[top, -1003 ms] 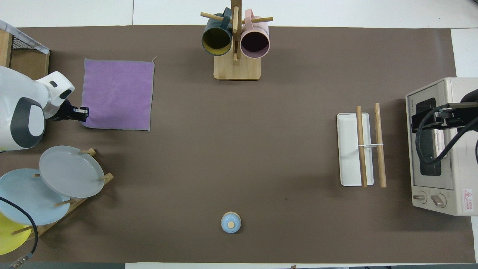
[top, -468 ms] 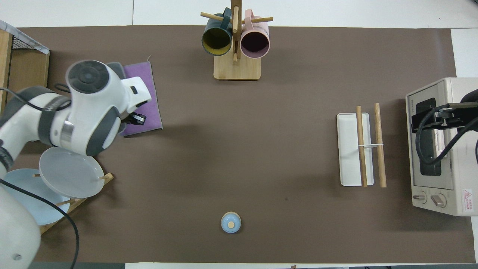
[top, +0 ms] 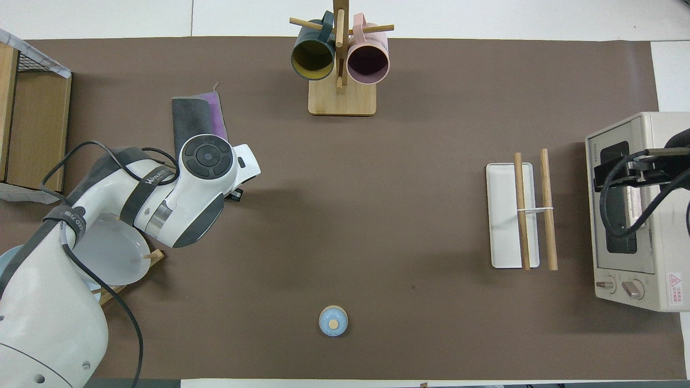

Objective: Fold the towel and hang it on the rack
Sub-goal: 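Lift the towel edge and fold it over onto itself with the left gripper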

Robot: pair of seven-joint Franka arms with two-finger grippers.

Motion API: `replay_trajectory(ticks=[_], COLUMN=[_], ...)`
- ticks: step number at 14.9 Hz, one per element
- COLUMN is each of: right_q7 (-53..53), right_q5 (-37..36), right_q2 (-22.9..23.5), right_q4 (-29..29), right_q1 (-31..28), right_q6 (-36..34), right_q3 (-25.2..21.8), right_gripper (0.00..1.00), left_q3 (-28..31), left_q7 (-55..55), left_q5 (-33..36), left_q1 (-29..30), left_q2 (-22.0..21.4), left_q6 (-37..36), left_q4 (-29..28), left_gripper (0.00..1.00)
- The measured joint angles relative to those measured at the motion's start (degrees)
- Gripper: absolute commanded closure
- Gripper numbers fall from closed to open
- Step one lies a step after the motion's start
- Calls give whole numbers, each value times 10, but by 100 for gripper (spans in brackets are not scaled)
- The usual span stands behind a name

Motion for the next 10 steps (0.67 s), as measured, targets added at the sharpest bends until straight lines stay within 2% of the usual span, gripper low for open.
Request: replay_trajectory(ticks=[4, 10], right_q7=[0, 0], right_q5=[0, 0], right_q2=[0, 0], right_q4=[0, 0], right_q1=[0, 0], right_q6=[0, 0], right_q3=[0, 0], right_gripper=[0, 0], left_q3=[0, 1], left_q7=[-33, 30], left_q5=[-18, -137], left_q1=[3, 47], left_q2=[-2, -40], left_q6=[1, -57], left_q4=[3, 52], left_gripper=[0, 0])
